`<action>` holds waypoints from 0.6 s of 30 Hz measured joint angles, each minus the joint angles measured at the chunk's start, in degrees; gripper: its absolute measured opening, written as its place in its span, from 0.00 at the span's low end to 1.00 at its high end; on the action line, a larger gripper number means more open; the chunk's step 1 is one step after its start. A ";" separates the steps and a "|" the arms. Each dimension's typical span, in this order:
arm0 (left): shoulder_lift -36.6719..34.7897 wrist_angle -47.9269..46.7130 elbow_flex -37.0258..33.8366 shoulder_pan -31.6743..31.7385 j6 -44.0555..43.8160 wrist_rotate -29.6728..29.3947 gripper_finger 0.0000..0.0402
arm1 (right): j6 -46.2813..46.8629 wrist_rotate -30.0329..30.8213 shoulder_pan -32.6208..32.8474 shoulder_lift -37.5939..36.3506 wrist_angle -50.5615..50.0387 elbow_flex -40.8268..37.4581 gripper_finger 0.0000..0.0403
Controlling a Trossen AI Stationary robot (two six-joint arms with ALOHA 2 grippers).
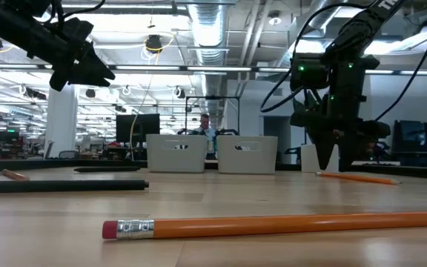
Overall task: Sort pens & pencils
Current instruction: Put the top right orange pencil into the right gray bin
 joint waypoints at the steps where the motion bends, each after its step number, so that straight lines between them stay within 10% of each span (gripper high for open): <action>1: 0.01 0.01 0.00 -0.02 -0.01 -0.02 0.33 | 0.49 -0.31 0.00 0.00 -0.07 0.00 0.61; 18: 0.02 -0.07 0.00 0.01 0.05 0.00 0.33 | 1.66 -0.45 1.65 4.26 0.35 0.30 0.60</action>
